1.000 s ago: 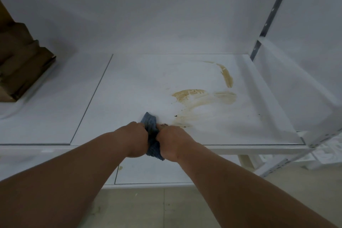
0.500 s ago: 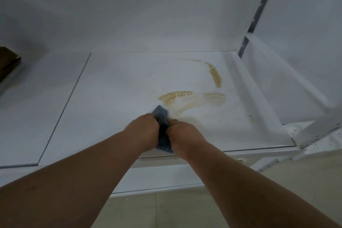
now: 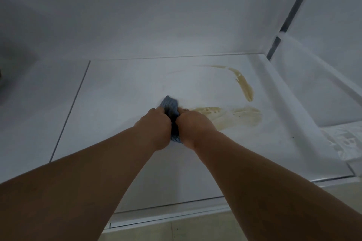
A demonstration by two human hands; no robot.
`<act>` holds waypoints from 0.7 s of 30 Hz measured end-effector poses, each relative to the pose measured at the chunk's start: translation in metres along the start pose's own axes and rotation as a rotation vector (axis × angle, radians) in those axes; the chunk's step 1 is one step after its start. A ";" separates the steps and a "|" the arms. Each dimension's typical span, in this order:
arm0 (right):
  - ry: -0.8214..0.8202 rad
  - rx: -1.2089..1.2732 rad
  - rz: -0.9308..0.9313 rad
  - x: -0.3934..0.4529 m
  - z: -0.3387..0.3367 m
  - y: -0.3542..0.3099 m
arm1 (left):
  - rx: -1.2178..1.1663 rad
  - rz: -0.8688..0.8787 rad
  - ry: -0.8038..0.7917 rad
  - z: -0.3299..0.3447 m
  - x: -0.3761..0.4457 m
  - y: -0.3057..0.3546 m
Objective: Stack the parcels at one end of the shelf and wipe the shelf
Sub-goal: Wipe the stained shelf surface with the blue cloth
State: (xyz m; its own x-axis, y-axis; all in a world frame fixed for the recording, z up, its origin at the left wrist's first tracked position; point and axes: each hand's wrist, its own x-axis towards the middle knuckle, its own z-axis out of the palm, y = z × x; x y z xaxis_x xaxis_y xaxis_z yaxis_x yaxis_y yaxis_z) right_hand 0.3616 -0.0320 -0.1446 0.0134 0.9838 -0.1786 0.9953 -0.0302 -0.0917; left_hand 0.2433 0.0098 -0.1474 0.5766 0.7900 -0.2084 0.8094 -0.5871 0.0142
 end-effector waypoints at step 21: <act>-0.040 -0.020 0.146 -0.075 0.012 0.035 | -0.033 0.178 -0.010 0.009 -0.023 0.053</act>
State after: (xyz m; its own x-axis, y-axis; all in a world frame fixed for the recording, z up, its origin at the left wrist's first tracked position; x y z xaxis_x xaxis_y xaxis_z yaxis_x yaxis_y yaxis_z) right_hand 0.3943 -0.1089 -0.1460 0.1547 0.9613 -0.2280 0.9848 -0.1686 -0.0427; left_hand 0.2724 -0.0411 -0.1510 0.7101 0.6721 -0.2098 0.6980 -0.7112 0.0842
